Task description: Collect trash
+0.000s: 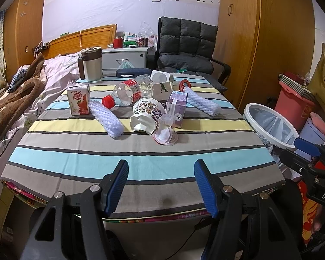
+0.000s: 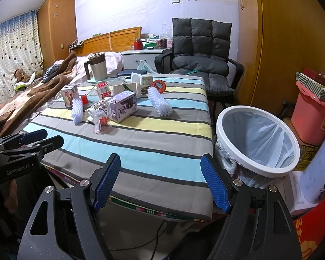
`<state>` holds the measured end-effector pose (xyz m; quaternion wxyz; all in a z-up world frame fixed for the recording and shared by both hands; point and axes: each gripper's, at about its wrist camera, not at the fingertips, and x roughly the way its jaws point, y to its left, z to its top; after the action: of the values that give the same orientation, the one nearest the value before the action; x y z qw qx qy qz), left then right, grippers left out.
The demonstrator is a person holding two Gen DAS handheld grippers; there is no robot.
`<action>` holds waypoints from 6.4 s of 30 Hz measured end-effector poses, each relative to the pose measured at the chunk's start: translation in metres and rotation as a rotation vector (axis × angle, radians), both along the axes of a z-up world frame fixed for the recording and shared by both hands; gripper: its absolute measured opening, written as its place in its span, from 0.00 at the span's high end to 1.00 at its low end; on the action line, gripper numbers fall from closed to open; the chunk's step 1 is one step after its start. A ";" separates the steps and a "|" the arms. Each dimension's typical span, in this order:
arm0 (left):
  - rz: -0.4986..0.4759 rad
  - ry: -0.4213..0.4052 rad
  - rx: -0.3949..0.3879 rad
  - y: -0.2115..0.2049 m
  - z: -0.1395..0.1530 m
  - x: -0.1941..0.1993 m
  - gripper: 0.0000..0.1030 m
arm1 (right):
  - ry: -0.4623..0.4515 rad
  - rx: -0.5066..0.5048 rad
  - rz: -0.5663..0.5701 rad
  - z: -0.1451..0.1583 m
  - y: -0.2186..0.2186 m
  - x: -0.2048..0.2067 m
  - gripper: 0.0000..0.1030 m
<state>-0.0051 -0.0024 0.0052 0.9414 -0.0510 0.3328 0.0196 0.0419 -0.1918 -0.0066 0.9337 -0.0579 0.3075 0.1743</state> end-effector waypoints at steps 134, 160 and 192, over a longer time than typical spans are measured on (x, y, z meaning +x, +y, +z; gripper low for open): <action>-0.345 0.011 -0.077 -0.117 0.018 0.132 0.70 | 0.152 0.068 -0.222 -0.006 -0.113 0.091 0.77; -0.580 0.128 -0.151 -0.226 -0.012 0.196 0.57 | 0.189 0.042 -0.371 -0.018 -0.177 0.095 0.57; -0.260 0.053 -0.104 -0.088 0.003 0.118 0.57 | 0.134 0.143 -0.113 0.000 -0.079 0.078 0.52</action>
<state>0.1132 -0.0904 0.0083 0.9231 -0.0557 0.3617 -0.1183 0.1201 -0.2705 -0.0061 0.9211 0.0379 0.3589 0.1463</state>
